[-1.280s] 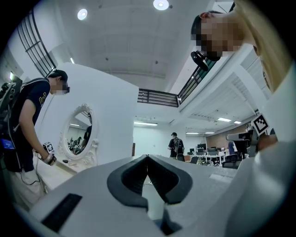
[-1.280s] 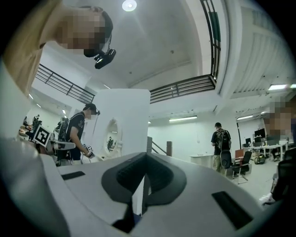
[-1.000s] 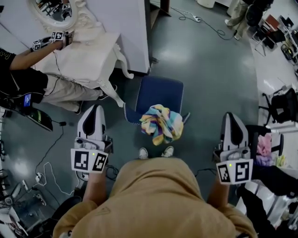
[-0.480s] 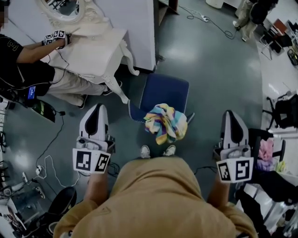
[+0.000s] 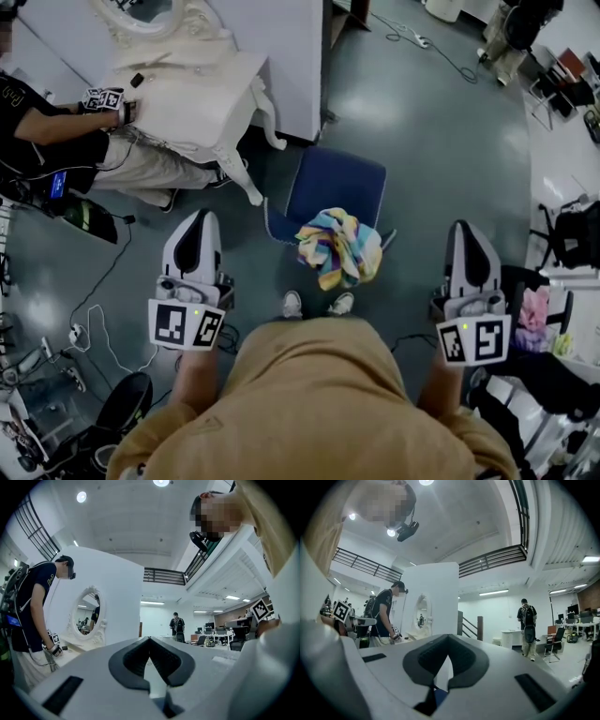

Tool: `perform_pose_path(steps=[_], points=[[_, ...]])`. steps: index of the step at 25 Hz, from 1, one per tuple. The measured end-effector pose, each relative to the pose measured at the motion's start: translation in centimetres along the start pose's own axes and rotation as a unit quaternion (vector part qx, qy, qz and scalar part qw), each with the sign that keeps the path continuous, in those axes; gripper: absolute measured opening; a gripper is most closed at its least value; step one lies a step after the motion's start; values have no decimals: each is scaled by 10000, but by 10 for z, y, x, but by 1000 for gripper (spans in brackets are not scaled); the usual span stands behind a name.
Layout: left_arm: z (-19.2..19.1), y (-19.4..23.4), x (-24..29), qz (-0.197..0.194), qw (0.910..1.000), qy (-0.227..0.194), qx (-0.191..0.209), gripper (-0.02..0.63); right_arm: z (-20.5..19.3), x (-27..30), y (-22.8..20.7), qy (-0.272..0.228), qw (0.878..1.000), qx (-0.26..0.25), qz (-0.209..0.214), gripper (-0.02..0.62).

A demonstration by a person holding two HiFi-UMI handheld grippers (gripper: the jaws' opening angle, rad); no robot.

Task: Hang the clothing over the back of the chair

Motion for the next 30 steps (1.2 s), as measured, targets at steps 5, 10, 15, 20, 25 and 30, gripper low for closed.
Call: perform_pose_path(steps=[5,10,15,20,25,30], points=[[0,-1,-2,-41,10000,9,-42,5,4,0,4,23,10000,-47,26,3],[0,-2,-3,-125,9999,2,-59,5,3,-4,10,47,10000,-66,2,3],[1,-7,3,-283,9996,-6,-51,5,8,-1,13,8,9999,-96,44,3],[2,-10,8,-420,9991,6,-48,5,7,-4,13,51,9999,-112,11,3],[1,-9,10,-442,9990,21,-63,5,5,-4,15,92,9999,-123,-17,3],[-5,-7,8,-399,9991,7,-104,5,2,-2,16,117,9998,-149,-12,3]])
Point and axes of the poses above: the fingertips, and each gripper's own axes: x forward along the fingers, y to its left, z out of its top, the point moved 7 cm from there along -x, backward along the fingers, and after that the axes turned 5 degrees about x, right-handed, at the moved point
